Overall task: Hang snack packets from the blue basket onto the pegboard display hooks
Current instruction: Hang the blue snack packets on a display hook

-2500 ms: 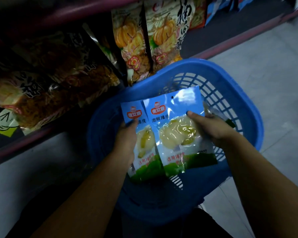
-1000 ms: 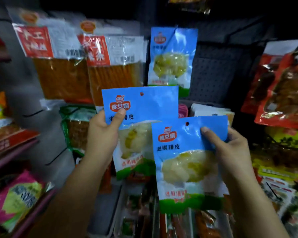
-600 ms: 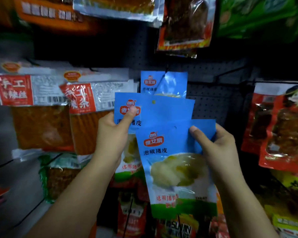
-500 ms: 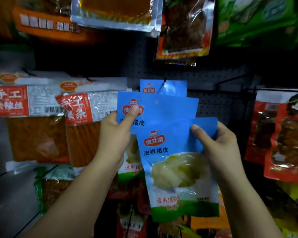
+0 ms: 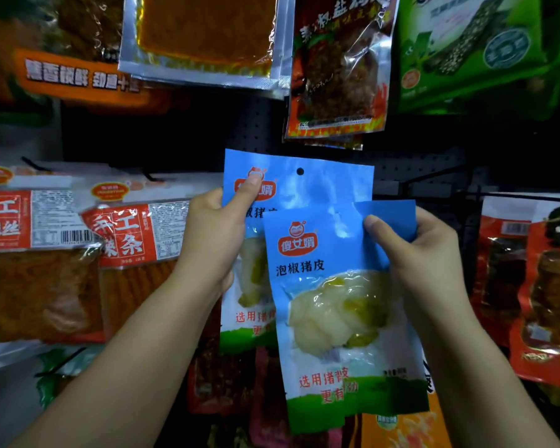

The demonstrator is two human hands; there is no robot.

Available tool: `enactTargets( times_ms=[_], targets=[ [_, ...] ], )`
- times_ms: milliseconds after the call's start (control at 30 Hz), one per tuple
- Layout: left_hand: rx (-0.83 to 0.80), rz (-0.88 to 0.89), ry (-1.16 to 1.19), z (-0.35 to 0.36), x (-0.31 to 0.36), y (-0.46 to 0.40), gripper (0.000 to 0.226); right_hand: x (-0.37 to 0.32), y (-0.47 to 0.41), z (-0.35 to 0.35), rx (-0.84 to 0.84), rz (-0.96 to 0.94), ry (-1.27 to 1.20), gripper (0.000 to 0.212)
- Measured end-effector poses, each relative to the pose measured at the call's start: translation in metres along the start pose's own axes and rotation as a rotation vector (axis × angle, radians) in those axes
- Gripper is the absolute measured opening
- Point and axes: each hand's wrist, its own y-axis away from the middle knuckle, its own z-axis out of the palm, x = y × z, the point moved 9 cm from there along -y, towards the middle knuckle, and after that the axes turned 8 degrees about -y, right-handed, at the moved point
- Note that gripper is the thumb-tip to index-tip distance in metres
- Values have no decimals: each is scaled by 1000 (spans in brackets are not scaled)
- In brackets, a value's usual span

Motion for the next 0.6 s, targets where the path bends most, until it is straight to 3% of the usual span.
enactTargets(
  times_ms=[600],
  targets=[
    [56, -61, -142, 0, -28, -19, 18, 37, -10, -4, 75, 118, 90, 3]
  ],
)
